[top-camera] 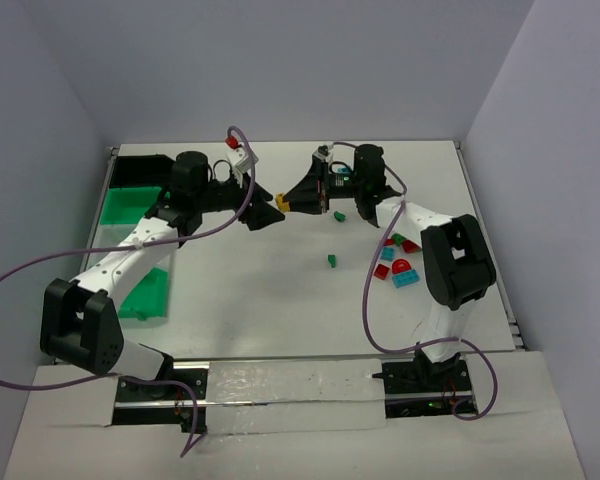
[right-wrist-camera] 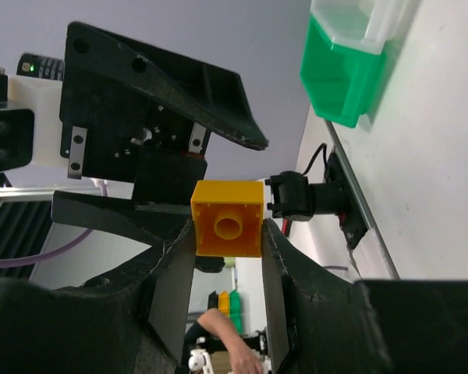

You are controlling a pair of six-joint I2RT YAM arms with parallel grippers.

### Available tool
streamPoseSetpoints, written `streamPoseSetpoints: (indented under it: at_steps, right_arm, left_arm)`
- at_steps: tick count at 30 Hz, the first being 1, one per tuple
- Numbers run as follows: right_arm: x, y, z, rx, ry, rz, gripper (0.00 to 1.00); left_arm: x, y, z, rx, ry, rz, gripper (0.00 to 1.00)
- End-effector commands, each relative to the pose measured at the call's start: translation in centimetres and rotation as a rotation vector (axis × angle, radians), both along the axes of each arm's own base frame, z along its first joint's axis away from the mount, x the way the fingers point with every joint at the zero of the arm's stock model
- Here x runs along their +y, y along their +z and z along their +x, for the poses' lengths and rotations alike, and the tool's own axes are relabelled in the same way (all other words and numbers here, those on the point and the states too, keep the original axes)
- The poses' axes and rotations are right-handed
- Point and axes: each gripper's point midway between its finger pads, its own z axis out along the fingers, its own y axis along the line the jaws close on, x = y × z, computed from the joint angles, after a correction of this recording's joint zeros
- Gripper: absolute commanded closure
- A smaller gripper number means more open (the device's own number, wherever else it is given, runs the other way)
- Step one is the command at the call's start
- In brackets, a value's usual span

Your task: Sort the legos into containers by color

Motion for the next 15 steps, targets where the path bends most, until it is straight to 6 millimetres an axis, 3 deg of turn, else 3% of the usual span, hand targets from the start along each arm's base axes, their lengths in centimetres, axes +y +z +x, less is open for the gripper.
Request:
streamPoseSetpoints:
  at_steps: [1,10,15]
  right_arm:
    - [0.4,0.4,-0.8,0.000,0.049,0.031,0.83]
    - [0.6,0.3,-1.1,0.018,0.061,0.032,0.83]
    - [0.7,0.5,-1.3,0.023,0.069,0.038,0.82]
  left_arm:
    - [-1.0,1.9,0.2,-0.124,-0.056,0.017,0.18]
    - [-1.4,1.3,0.3,-0.167,-0.069,0.062,0.36]
    - [-1.5,0.8,0.4,-0.164,-0.065,0.080,0.63]
